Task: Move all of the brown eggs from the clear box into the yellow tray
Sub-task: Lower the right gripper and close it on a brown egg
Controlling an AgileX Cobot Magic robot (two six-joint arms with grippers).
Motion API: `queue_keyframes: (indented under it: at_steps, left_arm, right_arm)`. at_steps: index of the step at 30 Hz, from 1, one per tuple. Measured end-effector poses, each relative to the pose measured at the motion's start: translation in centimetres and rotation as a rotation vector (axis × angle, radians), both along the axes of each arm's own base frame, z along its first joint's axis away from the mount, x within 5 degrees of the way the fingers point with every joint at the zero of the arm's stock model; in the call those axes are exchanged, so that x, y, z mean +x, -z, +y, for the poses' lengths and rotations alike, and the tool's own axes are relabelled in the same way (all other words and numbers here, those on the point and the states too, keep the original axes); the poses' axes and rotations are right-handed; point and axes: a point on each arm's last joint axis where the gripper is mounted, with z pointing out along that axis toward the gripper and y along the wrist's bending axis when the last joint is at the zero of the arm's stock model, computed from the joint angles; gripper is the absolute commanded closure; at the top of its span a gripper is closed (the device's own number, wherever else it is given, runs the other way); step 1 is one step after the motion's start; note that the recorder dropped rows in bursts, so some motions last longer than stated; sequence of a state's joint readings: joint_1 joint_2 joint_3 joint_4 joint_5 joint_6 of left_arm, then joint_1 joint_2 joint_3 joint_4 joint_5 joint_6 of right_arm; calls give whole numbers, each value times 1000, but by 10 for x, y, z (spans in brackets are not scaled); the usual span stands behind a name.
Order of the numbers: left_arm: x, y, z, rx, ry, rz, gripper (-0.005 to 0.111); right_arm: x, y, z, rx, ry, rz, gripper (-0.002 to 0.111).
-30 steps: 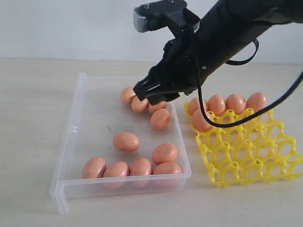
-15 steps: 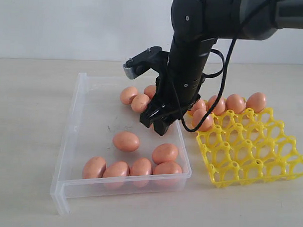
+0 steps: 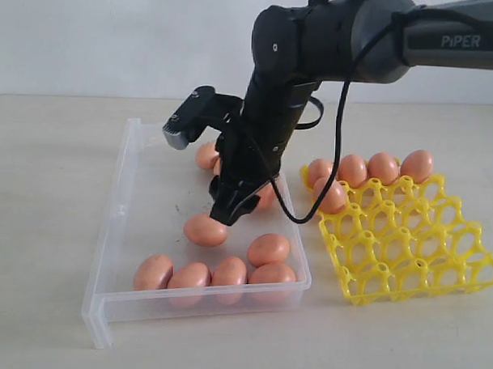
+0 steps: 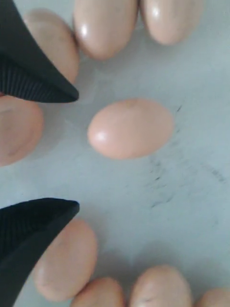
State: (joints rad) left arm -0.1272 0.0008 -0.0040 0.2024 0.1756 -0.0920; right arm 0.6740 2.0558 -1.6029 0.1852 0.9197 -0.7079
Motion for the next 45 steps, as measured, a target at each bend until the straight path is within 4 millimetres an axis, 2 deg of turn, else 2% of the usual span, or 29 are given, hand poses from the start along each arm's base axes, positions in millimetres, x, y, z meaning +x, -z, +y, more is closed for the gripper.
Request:
queue_keyframes:
  at_steps: [4, 8, 13, 16, 18, 29, 45]
  left_arm:
    - [0, 0, 0, 0, 0, 0, 103]
    - [0, 0, 0, 0, 0, 0, 103]
    - [0, 0, 0, 0, 0, 0, 103]
    - [0, 0, 0, 0, 0, 0, 103]
    - [0, 0, 0, 0, 0, 0, 103]
    - [0, 0, 0, 0, 0, 0, 103]
    - [0, 0, 0, 0, 0, 0, 103]
  right_arm:
    - [-6, 9, 16, 24, -84, -18, 55]
    - [-2, 18, 26, 58, -99, -86, 55]
    - [4, 14, 34, 162, -45, -144, 54]
    - [1, 14, 35, 174, -34, -105, 37]
    - [-1, 15, 34, 162, -36, -82, 33]
    - [0, 20, 29, 95, -33, -82, 36]
    - [2, 55, 31, 41, -30, -25, 36]
